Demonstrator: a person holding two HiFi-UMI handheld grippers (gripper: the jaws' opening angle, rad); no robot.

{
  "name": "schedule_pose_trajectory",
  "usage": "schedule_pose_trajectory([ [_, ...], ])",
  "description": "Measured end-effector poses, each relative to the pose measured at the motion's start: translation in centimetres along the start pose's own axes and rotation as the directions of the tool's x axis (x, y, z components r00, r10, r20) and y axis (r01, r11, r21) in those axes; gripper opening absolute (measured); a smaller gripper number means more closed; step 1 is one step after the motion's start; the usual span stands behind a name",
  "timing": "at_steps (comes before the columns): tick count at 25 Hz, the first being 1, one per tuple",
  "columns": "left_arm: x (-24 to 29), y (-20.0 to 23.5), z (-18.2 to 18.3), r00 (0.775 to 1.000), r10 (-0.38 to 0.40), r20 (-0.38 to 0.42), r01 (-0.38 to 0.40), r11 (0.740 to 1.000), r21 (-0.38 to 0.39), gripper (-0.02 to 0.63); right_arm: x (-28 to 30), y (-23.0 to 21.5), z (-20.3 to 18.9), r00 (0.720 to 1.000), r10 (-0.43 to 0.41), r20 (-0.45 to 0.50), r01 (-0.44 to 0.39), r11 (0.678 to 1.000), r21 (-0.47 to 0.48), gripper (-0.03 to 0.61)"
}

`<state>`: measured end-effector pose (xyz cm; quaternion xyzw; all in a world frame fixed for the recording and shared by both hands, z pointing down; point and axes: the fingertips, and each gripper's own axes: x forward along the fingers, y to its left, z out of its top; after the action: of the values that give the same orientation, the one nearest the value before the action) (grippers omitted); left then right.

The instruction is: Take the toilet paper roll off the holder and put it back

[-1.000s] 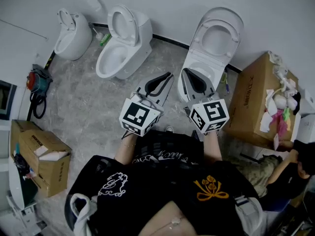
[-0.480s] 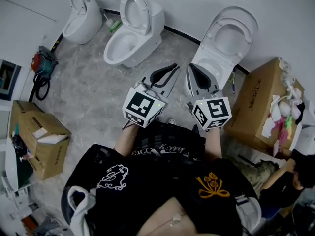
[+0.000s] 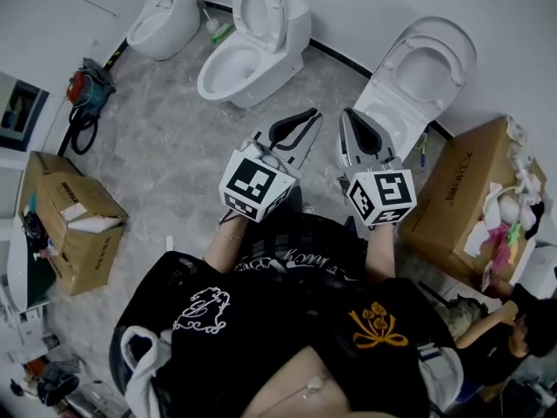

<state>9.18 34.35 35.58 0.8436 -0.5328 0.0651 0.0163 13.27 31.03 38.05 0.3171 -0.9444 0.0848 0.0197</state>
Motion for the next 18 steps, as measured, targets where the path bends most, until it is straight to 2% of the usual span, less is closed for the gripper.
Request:
schedule_pose_trajectory([
  [8, 2.6, 2.3, -0.7, 0.999, -0.019, -0.032, 0.019, 1.0, -0.002, 0.04, 2.9, -2.0, -0.2, 1.0, -0.008, -0.002, 0.008, 0.999, 0.034, 0.012],
  [18, 10.5, 11.0, -1.5, 0.996, -0.086, -0.033, 0.085, 0.996, -0.016, 0.04, 12.0, -7.6, -0.1, 0.996, -0.087, -0.017, 0.088, 0.995, 0.047, 0.012],
])
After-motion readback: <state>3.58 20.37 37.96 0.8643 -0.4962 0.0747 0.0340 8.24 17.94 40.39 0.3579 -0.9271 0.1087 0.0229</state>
